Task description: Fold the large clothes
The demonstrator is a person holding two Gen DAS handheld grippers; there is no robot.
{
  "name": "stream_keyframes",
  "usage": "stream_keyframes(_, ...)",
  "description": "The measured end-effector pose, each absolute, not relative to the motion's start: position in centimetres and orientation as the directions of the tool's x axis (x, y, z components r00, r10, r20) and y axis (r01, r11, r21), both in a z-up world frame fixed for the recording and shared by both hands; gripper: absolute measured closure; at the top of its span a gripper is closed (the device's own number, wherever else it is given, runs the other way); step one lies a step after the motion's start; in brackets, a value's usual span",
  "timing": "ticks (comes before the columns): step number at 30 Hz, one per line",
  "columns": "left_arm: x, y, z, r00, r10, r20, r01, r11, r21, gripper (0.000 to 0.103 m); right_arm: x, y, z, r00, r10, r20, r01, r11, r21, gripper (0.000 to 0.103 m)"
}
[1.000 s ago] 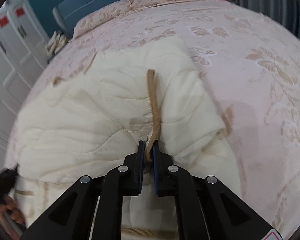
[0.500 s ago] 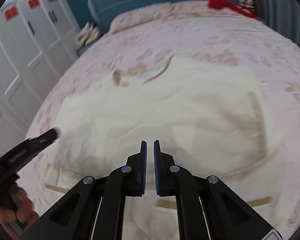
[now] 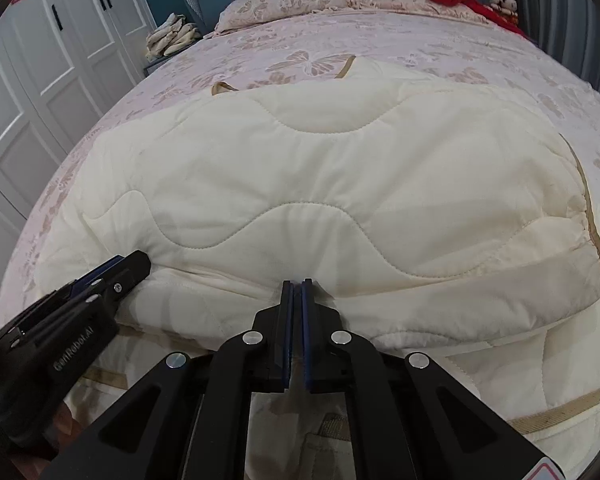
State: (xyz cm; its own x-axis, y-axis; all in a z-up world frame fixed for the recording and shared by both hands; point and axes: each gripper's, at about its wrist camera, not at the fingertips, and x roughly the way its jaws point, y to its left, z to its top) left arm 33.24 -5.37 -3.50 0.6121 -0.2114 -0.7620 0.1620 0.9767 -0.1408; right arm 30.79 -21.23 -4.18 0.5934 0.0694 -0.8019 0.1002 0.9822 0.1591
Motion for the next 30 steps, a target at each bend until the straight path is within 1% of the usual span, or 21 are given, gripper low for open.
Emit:
stream_keyframes(9,33.0,-6.0,-4.3,0.653,-0.179,-0.736,0.17,0.981,-0.088,0.08,30.7,-20.7,-4.9,0.621,0.038,-0.783,0.098,0.987,0.126,0.103)
stream_keyframes(13,33.0,-6.1,-4.4,0.656,-0.179,-0.734,0.17,0.982,-0.087,0.08,30.7,-21.0,-5.0,0.623,0.051,-0.78,0.097,0.985,0.142,0.103)
stream_keyframes(16,33.0,-6.1,-4.3,0.655,-0.182,-0.733,0.17,0.981,-0.091,0.08,30.7,-21.7,-4.8,0.625,0.087,-0.776,0.093,0.978,0.185,0.103)
stream_keyframes(18,33.0,-5.7,-4.0,0.65,-0.205,-0.732,0.174,0.978,-0.119,0.081,30.8,-22.8,-4.4,0.616,0.157,-0.772,0.087,0.96,0.266,0.102)
stream_keyframes(20,33.2,-4.8,-3.1,0.63,-0.254,-0.734,0.182,0.967,-0.178,0.079,30.8,-24.0,-3.8,0.589,0.239,-0.772,0.086,0.931,0.354,0.101)
stream_keyframes(22,33.4,-3.7,-1.8,0.619,-0.275,-0.736,0.181,0.962,-0.207,0.072,30.9,-25.4,-2.8,0.557,0.279,-0.782,0.098,0.913,0.396,0.098)
stream_keyframes(23,33.6,-2.9,-0.7,0.629,-0.274,-0.727,0.171,0.962,-0.214,0.067,30.9,-25.8,-2.3,0.554,0.274,-0.787,0.107,0.913,0.393,0.096)
stream_keyframes(24,34.0,-2.0,0.4,0.641,-0.284,-0.713,0.167,0.958,-0.232,0.065,30.9,-26.4,-1.4,0.56,0.267,-0.784,0.112,0.914,0.391,0.089)
stream_keyframes(25,34.6,-1.2,1.4,0.649,-0.289,-0.704,0.161,0.956,-0.244,0.064,31.0,-26.7,-0.8,0.569,0.265,-0.779,0.111,0.914,0.391,0.084)
stream_keyframes(26,35.2,-0.6,2.1,0.654,-0.286,-0.7,0.152,0.956,-0.249,0.063,31.3,-27.1,0.2,0.583,0.26,-0.77,0.106,0.915,0.39,0.083)
stream_keyframes(29,38.4,1.3,4.5,0.674,-0.286,-0.681,0.118,0.952,-0.283,0.063,33.7,-26.8,3.1,0.617,0.265,-0.741,0.06,0.923,0.379,0.075)
stream_keyframes(30,39.7,1.9,5.1,0.68,-0.285,-0.676,0.103,0.949,-0.297,0.063,34.7,-26.4,3.8,0.628,0.27,-0.73,0.044,0.924,0.38,0.07)
